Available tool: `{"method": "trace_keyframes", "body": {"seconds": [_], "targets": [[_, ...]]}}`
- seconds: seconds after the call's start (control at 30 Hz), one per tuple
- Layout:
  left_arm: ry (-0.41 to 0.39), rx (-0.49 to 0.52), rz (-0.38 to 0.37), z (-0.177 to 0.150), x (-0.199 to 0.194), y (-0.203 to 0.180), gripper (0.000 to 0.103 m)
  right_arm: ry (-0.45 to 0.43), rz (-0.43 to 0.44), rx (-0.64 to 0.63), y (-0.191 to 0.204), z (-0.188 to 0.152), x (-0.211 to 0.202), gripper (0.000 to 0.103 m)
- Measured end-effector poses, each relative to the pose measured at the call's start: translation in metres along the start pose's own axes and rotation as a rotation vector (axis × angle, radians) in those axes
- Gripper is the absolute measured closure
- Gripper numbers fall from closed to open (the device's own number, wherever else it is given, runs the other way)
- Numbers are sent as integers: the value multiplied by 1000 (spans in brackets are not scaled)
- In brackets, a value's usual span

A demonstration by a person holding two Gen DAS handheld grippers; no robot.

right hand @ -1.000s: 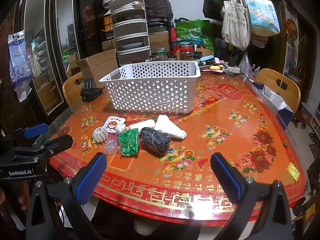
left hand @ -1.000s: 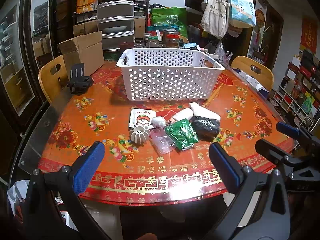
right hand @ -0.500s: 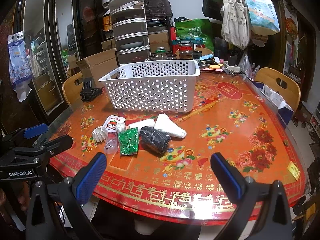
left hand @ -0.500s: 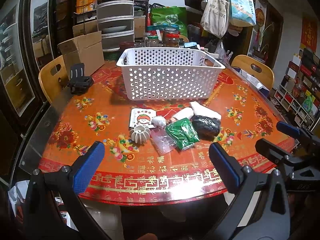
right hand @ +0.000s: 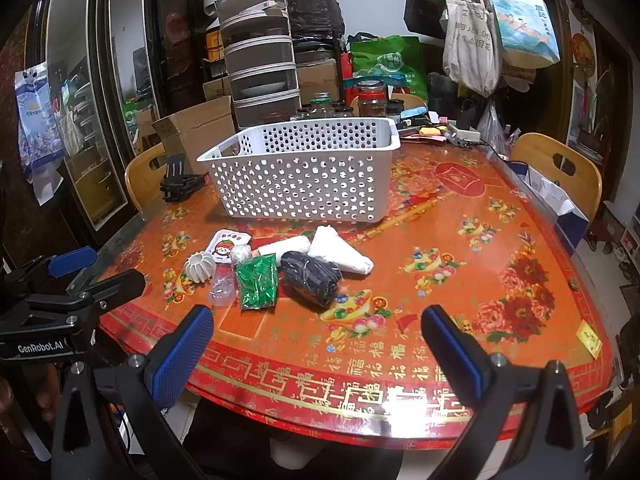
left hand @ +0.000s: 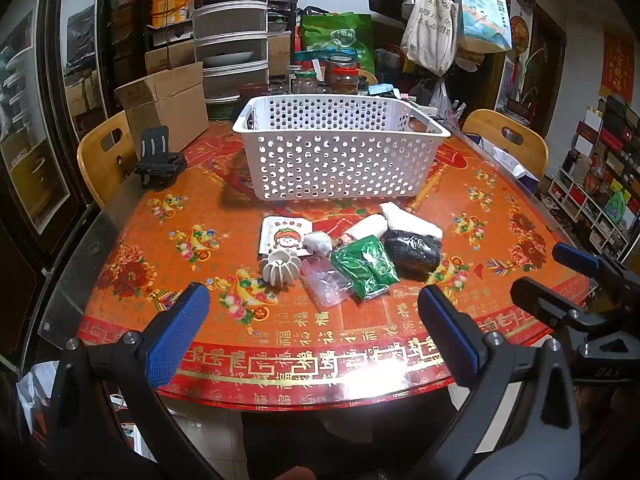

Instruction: Organize soft objects

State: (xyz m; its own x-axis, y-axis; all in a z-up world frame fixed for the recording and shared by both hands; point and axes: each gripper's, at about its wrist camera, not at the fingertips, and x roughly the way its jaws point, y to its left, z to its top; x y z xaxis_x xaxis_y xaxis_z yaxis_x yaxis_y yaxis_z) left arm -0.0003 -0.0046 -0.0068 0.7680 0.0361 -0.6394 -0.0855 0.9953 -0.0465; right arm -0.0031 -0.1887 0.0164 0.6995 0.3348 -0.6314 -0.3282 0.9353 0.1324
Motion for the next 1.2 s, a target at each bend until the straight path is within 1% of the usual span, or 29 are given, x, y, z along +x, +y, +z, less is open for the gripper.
{"method": "trace_keyframes", "body": {"seconds": [1.13, 1.2], "targets": [[1, 2, 1, -1, 0, 0, 0, 8, 5, 2, 2, -3, 4, 0], [-14, -2, 2, -2, 1, 4, 0, 8, 9, 5, 2, -3, 7, 0]]}}
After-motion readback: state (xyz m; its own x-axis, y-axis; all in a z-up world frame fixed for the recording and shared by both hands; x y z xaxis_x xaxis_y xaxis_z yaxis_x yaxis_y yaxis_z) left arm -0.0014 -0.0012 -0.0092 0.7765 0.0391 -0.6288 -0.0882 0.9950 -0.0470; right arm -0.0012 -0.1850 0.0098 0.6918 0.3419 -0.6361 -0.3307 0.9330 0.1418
